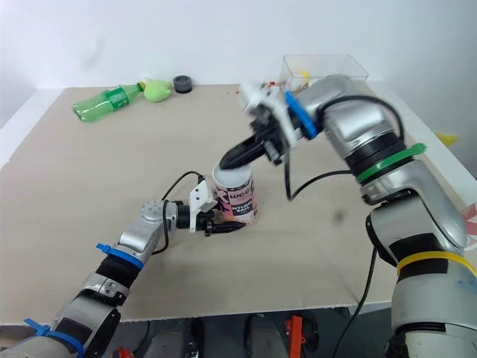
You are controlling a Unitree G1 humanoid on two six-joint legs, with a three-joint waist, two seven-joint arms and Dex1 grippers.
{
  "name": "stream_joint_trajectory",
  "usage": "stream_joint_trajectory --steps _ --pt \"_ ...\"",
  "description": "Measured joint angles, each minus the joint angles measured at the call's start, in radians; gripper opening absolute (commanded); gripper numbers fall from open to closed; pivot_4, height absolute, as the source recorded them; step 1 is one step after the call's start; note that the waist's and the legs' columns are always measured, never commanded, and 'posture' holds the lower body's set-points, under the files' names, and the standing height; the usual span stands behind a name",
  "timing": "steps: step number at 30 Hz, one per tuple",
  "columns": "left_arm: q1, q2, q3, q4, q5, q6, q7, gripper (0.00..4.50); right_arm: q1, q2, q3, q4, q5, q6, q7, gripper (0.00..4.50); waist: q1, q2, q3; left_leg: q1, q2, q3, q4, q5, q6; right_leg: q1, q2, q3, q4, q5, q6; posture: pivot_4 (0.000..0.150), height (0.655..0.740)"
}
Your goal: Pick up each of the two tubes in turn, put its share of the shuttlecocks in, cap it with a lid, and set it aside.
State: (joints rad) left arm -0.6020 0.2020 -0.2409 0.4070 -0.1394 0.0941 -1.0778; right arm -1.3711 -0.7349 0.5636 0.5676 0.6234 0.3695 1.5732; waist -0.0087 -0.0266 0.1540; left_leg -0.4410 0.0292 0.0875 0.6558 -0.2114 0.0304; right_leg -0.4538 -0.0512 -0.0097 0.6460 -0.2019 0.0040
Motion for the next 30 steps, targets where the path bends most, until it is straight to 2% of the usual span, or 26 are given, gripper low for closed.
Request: stream_joint_trajectory --steps 4,5,6,7,8,11,12,15,16,18,19,30 --pt "-0.003 0.005 0.0 -0.002 0.0 0.002 -0.002 2.69 0.027 -0.038 -0.206 0.046 0.002 0.044 -0.042 2.74 0.009 0.0 0.0 0.0 -0.001 0.001 0.0 -0.001 0.002 0.0 0.003 -0.001 0.0 0.0 0.002 0.15 0.74" --pt "-0.004 0.007 -0.001 -0.004 0.0 0.002 -0.003 2.69 0.049 -0.052 -0.272 0.057 0.002 0.053 -0.073 3.36 0.013 0.0 0.0 0.0 -0.001 0.001 0.0 -0.001 0.002 0.0 0.003 -0.001 0.0 -0.001 0.002 0.15 0.74" --pt "-0.004 0.01 -0.001 -0.006 0.001 0.002 -0.006 2.69 0.073 -0.066 -0.317 0.064 0.001 0.059 -0.097 3.65 0.014 0.0 0.0 0.0 -0.001 0.002 0.0 -0.001 0.002 0.0 0.003 -0.001 0.0 -0.001 0.003 0.15 0.74" --pt "-0.006 0.011 -0.007 -0.012 0.001 0.002 -0.012 2.69 0.16 -0.102 -0.383 0.026 -0.003 0.054 -0.128 4.16 0.017 -0.003 0.0 0.001 -0.001 0.0 0.0 -0.001 0.002 0.003 0.004 -0.001 -0.001 -0.001 0.003 0.15 0.74" --pt "-0.005 0.016 -0.007 -0.016 0.001 0.001 -0.016 2.69 0.189 -0.112 -0.393 0.026 -0.007 0.053 -0.137 4.4 0.017 -0.003 0.0 0.002 -0.001 -0.001 0.001 -0.002 0.002 0.004 0.005 -0.001 -0.001 -0.002 0.004 0.15 0.74" --pt "-0.004 0.026 -0.009 -0.043 0.001 0.006 -0.025 2.69 0.507 -0.135 -0.444 -0.113 -0.091 -0.018 -0.221 4.4 0.019 -0.003 0.0 0.003 -0.002 -0.003 0.002 -0.002 0.002 0.007 0.006 0.001 -0.001 -0.004 0.007 0.15 0.74" --pt "-0.003 0.027 -0.009 -0.051 0.0 0.014 -0.028 2.69 0.599 -0.12 -0.449 -0.149 -0.116 -0.038 -0.252 4.4 0.018 0.001 0.002 0.003 -0.003 -0.001 0.003 -0.002 0.002 0.006 0.006 0.003 -0.001 -0.004 0.008 0.15 0.74" --pt "-0.001 0.023 -0.021 -0.066 0.0 0.028 -0.032 2.69 0.751 -0.068 -0.468 -0.249 -0.144 -0.074 -0.326 4.4 0.012 0.006 0.004 0.002 -0.002 0.002 0.004 -0.001 0.002 0.003 0.008 0.009 0.001 -0.003 0.011 0.15 0.74" --pt "0.0 0.021 -0.028 -0.072 -0.001 0.037 -0.038 3.46 0.791 -0.054 -0.474 -0.293 -0.157 -0.094 -0.34 4.5 0.012 0.006 0.004 0.002 -0.001 0.001 0.005 -0.001 0.002 0.003 0.011 0.009 0.001 -0.002 0.011 0.15 0.74" --pt "0.001 0.023 -0.033 -0.073 -0.004 0.047 -0.045 4.31 0.83 -0.034 -0.476 -0.346 -0.169 -0.114 -0.351 4.5 0.012 0.006 0.004 0.003 0.001 0.001 0.007 -0.001 0.001 0.004 0.014 0.009 0.001 -0.003 0.014 0.15 0.74" --pt "0.001 0.024 -0.034 -0.076 -0.007 0.055 -0.049 4.45 0.85 -0.028 -0.476 -0.377 -0.177 -0.12 -0.352 4.5 0.013 0.006 0.004 0.003 0.001 0.0 0.008 -0.001 0.001 0.005 0.015 0.009 0.001 -0.003 0.015 0.15 0.74" --pt "0.0 0.052 -0.035 -0.078 -0.017 0.064 -0.067 4.45 0.92 -0.021 -0.476 -0.467 -0.187 -0.095 -0.273 4.5 0.016 0.005 0.004 0.006 0.004 0.0 0.015 0.0 0.001 0.01 0.016 0.01 0.001 -0.002 0.012 0.15 0.74"
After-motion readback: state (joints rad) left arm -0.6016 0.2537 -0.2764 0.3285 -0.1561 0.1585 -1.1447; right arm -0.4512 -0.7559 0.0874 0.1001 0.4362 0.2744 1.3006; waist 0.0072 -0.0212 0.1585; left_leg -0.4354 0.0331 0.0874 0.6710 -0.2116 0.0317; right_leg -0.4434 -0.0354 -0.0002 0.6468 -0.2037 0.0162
